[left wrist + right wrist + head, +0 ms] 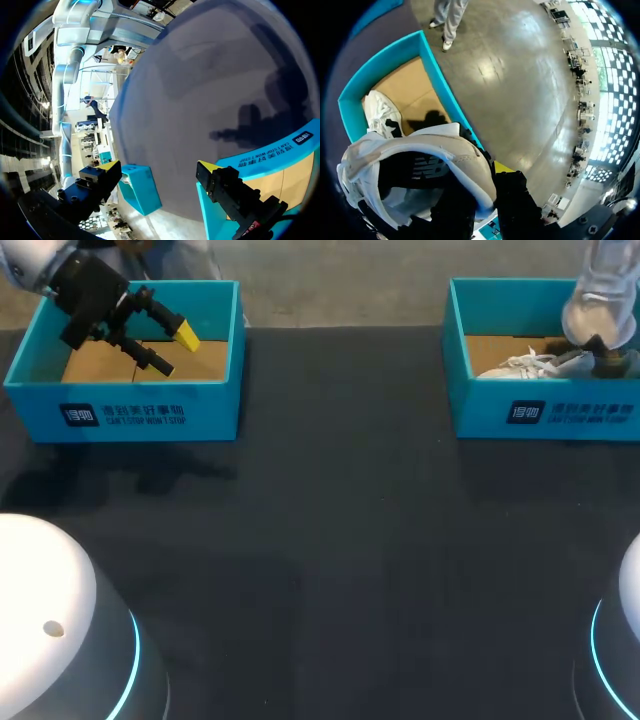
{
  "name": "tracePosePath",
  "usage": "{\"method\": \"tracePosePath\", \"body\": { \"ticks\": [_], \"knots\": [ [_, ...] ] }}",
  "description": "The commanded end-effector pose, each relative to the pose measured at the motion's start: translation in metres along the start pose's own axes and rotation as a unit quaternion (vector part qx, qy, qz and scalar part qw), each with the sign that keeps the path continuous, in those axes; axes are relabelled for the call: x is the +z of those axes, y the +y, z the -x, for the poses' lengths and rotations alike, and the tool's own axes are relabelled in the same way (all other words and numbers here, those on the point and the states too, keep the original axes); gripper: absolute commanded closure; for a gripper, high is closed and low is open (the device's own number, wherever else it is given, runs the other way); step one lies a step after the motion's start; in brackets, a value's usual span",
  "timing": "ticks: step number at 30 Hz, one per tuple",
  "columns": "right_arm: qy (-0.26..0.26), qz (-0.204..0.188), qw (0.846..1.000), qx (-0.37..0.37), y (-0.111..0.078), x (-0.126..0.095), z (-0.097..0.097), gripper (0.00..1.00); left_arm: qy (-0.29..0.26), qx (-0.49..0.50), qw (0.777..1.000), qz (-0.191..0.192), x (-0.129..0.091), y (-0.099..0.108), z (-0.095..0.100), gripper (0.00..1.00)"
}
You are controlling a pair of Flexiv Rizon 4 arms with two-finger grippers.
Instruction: Take the shoe out of the shoebox, open the shoe tongue, remove and reinsert the insole, then place the shoe into the shoebox
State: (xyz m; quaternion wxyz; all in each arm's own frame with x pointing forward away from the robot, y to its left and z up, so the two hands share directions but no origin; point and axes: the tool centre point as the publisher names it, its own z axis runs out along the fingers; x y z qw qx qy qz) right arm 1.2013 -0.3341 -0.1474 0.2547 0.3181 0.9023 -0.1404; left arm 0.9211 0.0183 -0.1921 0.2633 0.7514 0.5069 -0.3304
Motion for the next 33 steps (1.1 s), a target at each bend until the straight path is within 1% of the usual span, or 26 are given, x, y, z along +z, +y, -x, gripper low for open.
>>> {"method": "tracePosePath", "body": {
  "ticks": [1, 2, 3, 4, 5, 7, 8, 9, 11, 12, 13, 15, 16, 17, 19, 20, 21, 22, 23, 25, 26, 29, 30, 31, 32, 33],
  "knots": [
    [0.017, -0.029, 0.997, 0.066, -0.005, -0.002, 0.011, 1.0, 0.001, 0.0, 1.0, 0.0, 0.0, 0.0, 0.0, 0.0],
    [0.024, -0.035, 0.994, 0.101, -0.009, -0.002, 0.011, 1.0, 0.001, 0.0, 1.0, 0.0, 0.0, 0.0, 0.0, 0.0],
    [0.035, -0.052, 0.989, 0.137, -0.012, 0.0, 0.013, 1.0, 0.001, 0.0, 1.0, 0.0, 0.0, 0.0, 0.0, 0.0],
    [0.043, -0.053, 0.985, 0.155, -0.015, 0.001, 0.013, 1.0, 0.001, 0.0, 1.0, 0.0, 0.0, 0.0, 0.0, 0.0],
    [0.033, -0.071, 0.98, 0.184, -0.017, 0.0, 0.011, 1.0, 0.001, 0.0, 1.0, 0.0, 0.0, 0.0, 0.0, 0.0],
    [0.04, -0.085, 0.968, 0.232, -0.021, -0.001, 0.009, 1.0, 0.001, 0.0, 1.0, 0.0, 0.0, 0.0, 0.0, 0.0],
    [0.041, -0.103, 0.959, 0.26, -0.023, -0.001, 0.009, 1.0, 0.001, 0.0, 1.0, 0.0, 0.0, 0.0, 0.0, 0.0],
    [0.049, -0.102, 0.955, 0.276, -0.025, -0.001, 0.008, 1.0, 0.001, 0.0, 1.0, 0.0, 0.0, 0.0, 0.0, 0.0],
    [0.044, -0.122, 0.939, 0.317, -0.027, -0.003, 0.007, 1.0, 0.001, 0.0, 1.0, 0.0, 0.0, 0.0, 0.0, 0.0],
    [0.054, -0.12, 0.934, 0.333, -0.028, -0.004, 0.005, 1.0, 0.001, 0.0, 1.0, 0.0, 0.0, 0.0, 0.0, 0.0],
    [0.047, -0.135, 0.923, 0.358, -0.028, -0.005, 0.004, 1.0, 0.001, 0.0, 1.0, 0.0, 0.0, 0.0, 0.0, 0.0],
    [0.033, -0.14, 0.913, 0.381, -0.027, -0.01, -0.002, 1.0, 0.001, 0.0, 1.0, 0.0, 0.0, 0.0, 0.0, 0.0],
    [0.015, -0.158, 0.901, 0.403, -0.028, -0.011, -0.004, 1.0, 0.001, 0.0, 1.0, 0.0, 0.0, 0.0, 0.0, 0.0],
    [0.013, -0.155, 0.897, 0.414, -0.027, -0.012, -0.006, 1.0, 0.001, 0.0, 1.0, 0.0, 0.0, 0.0, 0.0, 0.0],
    [-0.002, -0.182, 0.869, 0.46, -0.03, -0.012, -0.008, 1.0, 0.001, 0.0, 1.0, 0.0, 0.0, 0.0, 0.0, 0.0],
    [-0.001, -0.182, 0.865, 0.468, -0.03, -0.012, -0.009, 1.0, 0.001, 0.0, 1.0, 0.0, 0.0, 0.0, 0.0, 0.0],
    [-0.02, -0.207, 0.838, 0.504, -0.033, -0.011, -0.01, 1.0, 0.001, 0.0, 1.0, 0.0, 0.0, 0.0, 0.0, 0.0],
    [-0.016, -0.208, 0.833, 0.512, -0.034, -0.01, -0.011, 1.0, 0.001, 0.0, 1.0, 0.0, 0.0, 0.0, 0.0, 0.0],
    [-0.016, -0.211, 0.821, 0.53, -0.035, -0.009, -0.012, 1.0, 0.001, 0.0, 1.0, 0.0, 0.0, 0.0, 0.0, 0.0],
    [-0.028, -0.221, 0.806, 0.548, -0.036, -0.008, -0.014, 1.0, 0.001, 0.0, 1.0, 0.0, 0.0, 0.0, 0.0, 0.0],
    [-0.027, -0.228, 0.794, 0.563, -0.038, -0.007, -0.015, 1.0, 0.001, 0.0, 1.0, 0.0, 0.0, 0.0, 0.0, 0.0],
    [-0.019, -0.232, 0.777, 0.584, -0.043, -0.003, -0.015, 1.0, 0.001, 0.0, 1.0, 0.0, 0.0, 0.0, 0.0, 0.0],
    [-0.018, -0.231, 0.776, 0.587, -0.043, -0.003, -0.015, 1.0, 0.001, 0.0, 1.0, 0.0, 0.0, 0.0, 0.0, 0.0],
    [-0.021, -0.235, 0.77, 0.593, -0.043, -0.003, -0.016, 1.0, 0.001, 0.0, 1.0, 0.0, 0.0, 0.0, 0.0, 0.0],
    [-0.019, -0.233, 0.771, 0.593, -0.043, -0.003, -0.016, 1.0, 0.001, 0.0, 1.0, 0.0, 0.0, 0.0, 0.0, 0.0],
    [-0.016, -0.234, 0.767, 0.597, -0.043, -0.003, -0.016, 1.0, 0.001, 0.0, 1.0, 0.0, 0.0, 0.0, 0.0, 0.0]
  ]
}}
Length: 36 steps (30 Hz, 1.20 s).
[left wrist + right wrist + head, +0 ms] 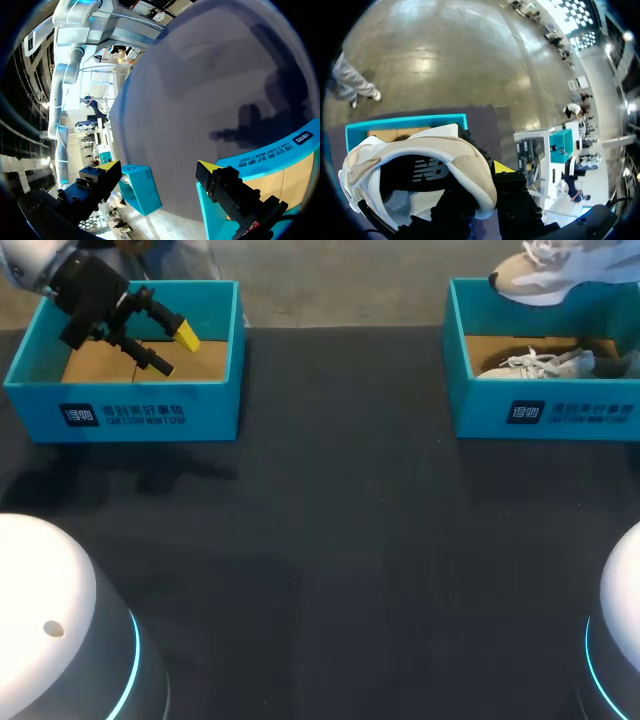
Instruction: Take the shoe out of the shoebox, open the shoe tongue, remove and reinsert the insole, then place the shoe into the shoebox
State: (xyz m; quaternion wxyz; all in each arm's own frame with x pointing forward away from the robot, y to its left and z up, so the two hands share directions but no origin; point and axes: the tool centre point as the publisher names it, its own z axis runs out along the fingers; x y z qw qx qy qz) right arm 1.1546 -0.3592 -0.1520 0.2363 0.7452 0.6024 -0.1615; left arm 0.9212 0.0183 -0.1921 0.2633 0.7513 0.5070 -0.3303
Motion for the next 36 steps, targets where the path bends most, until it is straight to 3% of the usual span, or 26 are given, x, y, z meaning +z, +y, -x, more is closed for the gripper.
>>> {"method": "tracePosePath", "body": {
  "ticks": [1, 17, 36],
  "knots": [
    [-0.016, -0.064, 0.985, 0.161, 0.0066, -0.0019, -0.0013, 1.0, 0.001, 0.0, 1.0, 0.0, -0.0001, -0.0001, 0.0003, 0.0],
    [0.006, -0.03, 0.993, 0.118, 0.0065, -0.0056, -0.0076, 1.0, 0.001, 0.0, 1.0, 0.0, -0.0001, -0.0001, 0.0003, 0.0],
    [0.005, -0.031, 0.993, 0.111, 0.0048, -0.0049, -0.0083, 1.0, 0.001, 0.0, 1.0, 0.0, -0.0001, -0.0001, 0.0003, 0.0]
  ]
}}
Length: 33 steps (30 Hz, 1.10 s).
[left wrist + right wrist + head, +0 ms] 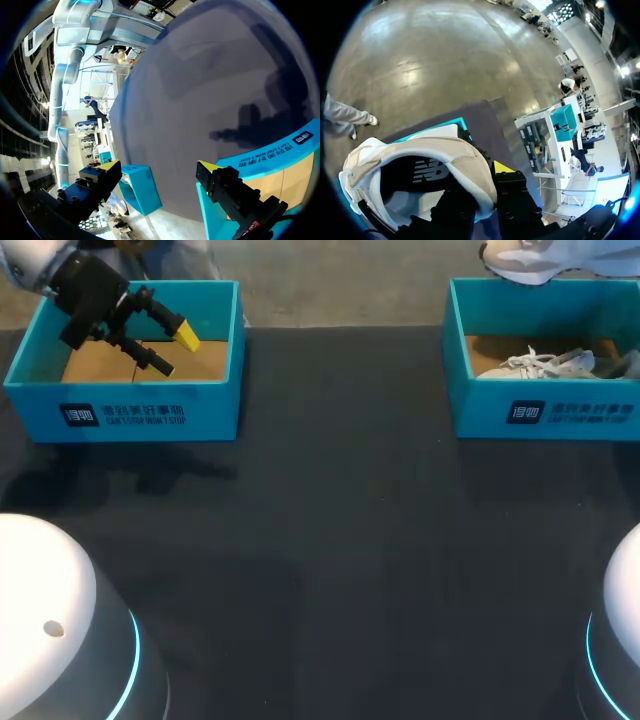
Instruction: Take the shoe out of the shoebox, open the shoe tongue, remove and reinsert the insole, then place the shoe into the shoebox
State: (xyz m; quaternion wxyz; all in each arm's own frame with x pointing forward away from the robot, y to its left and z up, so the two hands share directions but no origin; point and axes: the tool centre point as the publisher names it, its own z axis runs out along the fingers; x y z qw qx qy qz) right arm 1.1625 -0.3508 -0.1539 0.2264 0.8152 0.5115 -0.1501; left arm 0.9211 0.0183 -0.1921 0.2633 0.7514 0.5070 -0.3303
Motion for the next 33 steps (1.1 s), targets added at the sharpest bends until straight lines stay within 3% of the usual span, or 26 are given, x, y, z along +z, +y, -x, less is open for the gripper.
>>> {"method": "tracePosePath", "body": {
  "ticks": [1, 14, 33],
  "knots": [
    [0.001, 0.001, 1.0, 0.0, -0.001, -0.002, 0.002, 1.0, 0.001, 0.0, 1.0, 0.0, 0.0, 0.0, 0.0, 0.0],
    [0.047, 0.008, 0.999, -0.001, -0.013, 0.01, -0.001, 1.0, 0.001, 0.0, 1.0, 0.0, 0.0, 0.0, 0.0, 0.0],
    [0.049, 0.014, 0.998, -0.021, -0.044, 0.033, -0.024, 1.0, 0.001, 0.0, 1.0, 0.0, 0.0, 0.0, 0.0, 0.0]
  ]
}}
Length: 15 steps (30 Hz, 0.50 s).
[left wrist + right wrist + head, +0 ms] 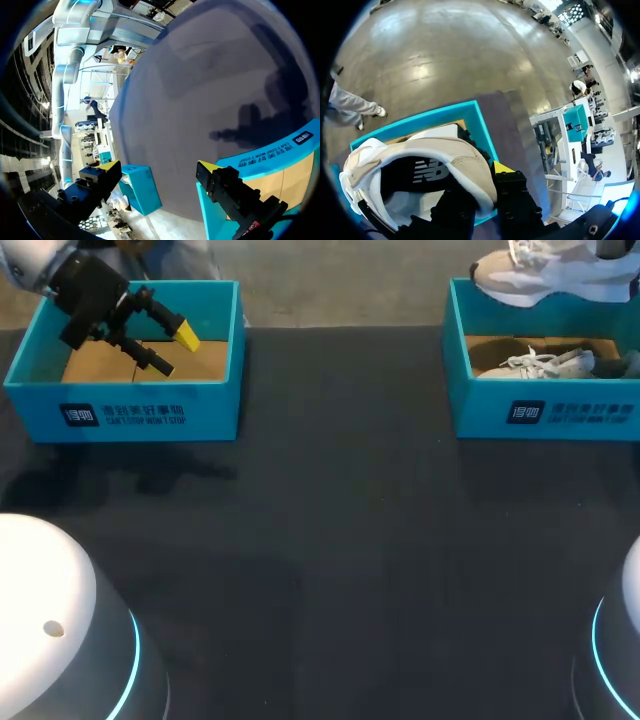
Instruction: Take the shoe out of the shoebox, open the shoe tongue, remove and reinsert the insole, then place the shoe into the shoebox
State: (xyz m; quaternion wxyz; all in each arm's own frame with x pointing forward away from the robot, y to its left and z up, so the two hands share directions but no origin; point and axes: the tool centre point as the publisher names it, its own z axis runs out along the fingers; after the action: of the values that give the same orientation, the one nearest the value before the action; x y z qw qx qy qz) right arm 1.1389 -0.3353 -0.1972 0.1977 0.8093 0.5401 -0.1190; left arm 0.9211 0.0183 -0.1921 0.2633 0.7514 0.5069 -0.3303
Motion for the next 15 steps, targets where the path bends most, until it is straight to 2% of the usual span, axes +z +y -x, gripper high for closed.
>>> {"method": "tracePosePath", "body": {
  "ticks": [1, 15],
  "knots": [
    [0.004, 0.017, 1.0, 0.001, -0.008, 0.006, -0.002, 1.0, 0.001, 0.0, 1.0, 0.0, 0.0, 0.0, 0.0, 0.0],
    [0.008, 0.011, 1.0, -0.008, -0.01, 0.025, -0.018, 1.0, 0.001, 0.0, 1.0, 0.0, 0.0, 0.0, 0.0, 0.0]
  ]
}}
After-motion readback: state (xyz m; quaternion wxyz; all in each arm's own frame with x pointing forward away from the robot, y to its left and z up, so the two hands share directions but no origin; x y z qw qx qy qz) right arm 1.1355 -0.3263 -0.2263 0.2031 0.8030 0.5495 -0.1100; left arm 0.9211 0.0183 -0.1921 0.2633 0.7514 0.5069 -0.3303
